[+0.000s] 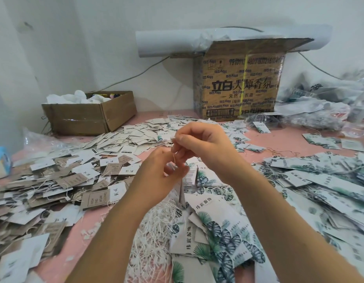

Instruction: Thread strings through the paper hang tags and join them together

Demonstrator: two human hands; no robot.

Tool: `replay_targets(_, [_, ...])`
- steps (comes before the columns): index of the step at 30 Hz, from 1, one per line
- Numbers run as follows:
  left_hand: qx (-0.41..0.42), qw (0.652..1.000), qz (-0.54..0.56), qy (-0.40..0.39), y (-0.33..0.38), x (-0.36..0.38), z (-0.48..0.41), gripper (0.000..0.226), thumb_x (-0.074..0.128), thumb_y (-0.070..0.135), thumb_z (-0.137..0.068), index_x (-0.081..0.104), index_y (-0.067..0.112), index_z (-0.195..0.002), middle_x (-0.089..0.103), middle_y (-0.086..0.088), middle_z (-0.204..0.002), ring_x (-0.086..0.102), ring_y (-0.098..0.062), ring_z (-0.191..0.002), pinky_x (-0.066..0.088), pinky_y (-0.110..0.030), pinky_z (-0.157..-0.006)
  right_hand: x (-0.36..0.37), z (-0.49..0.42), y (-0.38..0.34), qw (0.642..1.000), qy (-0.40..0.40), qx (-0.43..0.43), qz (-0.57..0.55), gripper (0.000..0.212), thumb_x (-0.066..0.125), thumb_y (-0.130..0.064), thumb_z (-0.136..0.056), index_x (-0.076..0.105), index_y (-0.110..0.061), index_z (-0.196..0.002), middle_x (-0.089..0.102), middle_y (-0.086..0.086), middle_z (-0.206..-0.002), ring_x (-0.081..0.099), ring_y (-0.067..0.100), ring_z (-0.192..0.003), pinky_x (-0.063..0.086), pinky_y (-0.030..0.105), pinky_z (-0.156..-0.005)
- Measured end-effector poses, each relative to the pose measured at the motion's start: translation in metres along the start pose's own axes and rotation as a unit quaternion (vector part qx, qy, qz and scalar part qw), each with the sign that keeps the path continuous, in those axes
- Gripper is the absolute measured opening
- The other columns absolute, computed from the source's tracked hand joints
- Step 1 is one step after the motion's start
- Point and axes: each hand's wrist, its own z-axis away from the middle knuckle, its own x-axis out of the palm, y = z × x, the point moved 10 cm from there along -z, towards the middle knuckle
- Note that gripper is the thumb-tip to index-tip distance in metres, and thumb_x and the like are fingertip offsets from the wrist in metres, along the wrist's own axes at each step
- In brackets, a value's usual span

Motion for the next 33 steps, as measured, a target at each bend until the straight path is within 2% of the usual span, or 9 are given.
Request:
replay_targets(4, [-0.007,1.000,-0.002,-0.011,-0.002,-0.002,0.001,0.019,0.050,0.032,-0.093,0.060,0.032,-0.077,0.061,0.002,-0.095,0.060,-0.012,-0.077,0.046,-0.027,-0.068,-0.002,-0.001,0.002,1.000,0.000,0.009,0.009,0.019,0.052,0.004,-0.088,0.062,-0.006,-0.075,0.063,0.012,-0.068,0.059,0.015,-0.056,0.053,0.025,-0.057])
replay_targets(9, [-0.012,0.999,-0.003,-0.032,0.001,0.002,0.003,0.027,0.046,0.026,-0.097,0.059,0.030,-0.073,0.062,0.002,-0.076,0.061,-0.015,-0.074,0.048,-0.035,-0.073,-0.005,-0.001,0.008,0.999,0.003,0.030,0.040,0.018,0.055,0.000,-0.089,0.062,-0.009,-0.075,0.063,0.006,-0.065,0.058,0.012,-0.054,0.050,0.021,-0.053])
replay_targets(12, [-0.017,0.999,0.010,-0.032,0.001,0.002,0.005,0.028,0.045,0.023,-0.098,0.060,0.029,-0.075,0.060,0.007,-0.072,0.058,-0.007,-0.069,0.048,-0.031,-0.072,-0.006,-0.002,0.014,0.996,0.006,0.046,0.070,0.016,0.055,-0.001,-0.089,0.062,-0.008,-0.076,0.063,0.006,-0.066,0.058,0.012,-0.053,0.050,0.022,-0.054])
replay_targets(15, [-0.025,0.999,0.018,-0.033,0.000,0.001,0.005,0.026,0.049,0.021,-0.097,0.060,0.030,-0.074,0.062,0.006,-0.073,0.060,-0.010,-0.072,0.048,-0.030,-0.073,-0.009,-0.002,0.020,0.994,0.013,0.063,0.085,0.014,0.056,-0.003,-0.089,0.063,-0.008,-0.077,0.063,0.004,-0.065,0.057,0.011,-0.053,0.050,0.026,-0.057])
replay_targets(18, [-0.032,0.999,0.026,-0.034,-0.001,0.001,0.004,0.024,0.058,0.016,-0.092,0.060,0.033,-0.074,0.061,0.013,-0.071,0.058,-0.003,-0.069,0.044,-0.018,-0.065,-0.013,-0.002,0.029,0.991,0.016,0.089,0.101,0.014,0.057,-0.005,-0.088,0.063,-0.009,-0.076,0.064,0.004,-0.067,0.058,0.012,-0.055,0.050,0.028,-0.058])
replay_targets(20, [-0.032,0.998,0.036,-0.035,-0.002,0.002,0.004,0.023,0.062,0.013,-0.089,0.061,0.033,-0.075,0.063,0.013,-0.074,0.057,0.002,-0.066,0.041,-0.010,-0.060,-0.013,-0.001,0.038,0.985,0.006,0.117,0.124,0.016,0.055,-0.005,-0.088,0.061,-0.011,-0.074,0.063,0.004,-0.070,0.059,0.012,-0.057,0.049,0.026,-0.056])
replay_targets(26, [-0.038,0.996,0.080,-0.032,-0.006,0.001,0.004,0.018,0.070,0.005,-0.081,0.065,0.023,-0.079,0.066,0.008,-0.074,0.060,0.006,-0.061,0.044,-0.008,-0.059,-0.010,0.003,0.056,0.975,-0.018,0.171,0.137,0.021,0.044,-0.008,-0.093,0.052,-0.014,-0.075,0.064,0.009,-0.089,0.061,0.018,-0.061,0.046,0.028,-0.054])
replay_targets(30, [-0.047,0.996,0.068,-0.030,-0.014,0.002,0.005,0.033,0.070,-0.007,-0.076,0.062,0.022,-0.088,0.064,0.005,-0.083,0.058,0.002,-0.063,0.046,-0.012,-0.060,-0.013,0.003,0.056,0.980,-0.001,0.176,0.092,0.020,0.039,-0.009,-0.094,0.049,-0.014,-0.078,0.065,0.008,-0.092,0.060,0.021,-0.059,0.044,0.029,-0.053])
replay_targets(33, [-0.031,0.998,0.054,-0.010,-0.013,0.000,0.006,0.049,0.068,-0.007,-0.076,0.056,0.036,-0.095,0.060,0.011,-0.097,0.057,-0.001,-0.064,0.045,-0.010,-0.057,-0.010,0.005,0.060,0.978,-0.012,0.184,0.098,0.021,0.039,-0.011,-0.095,0.049,-0.015,-0.078,0.063,0.013,-0.100,0.060,0.022,-0.058,0.045,0.030,-0.054])
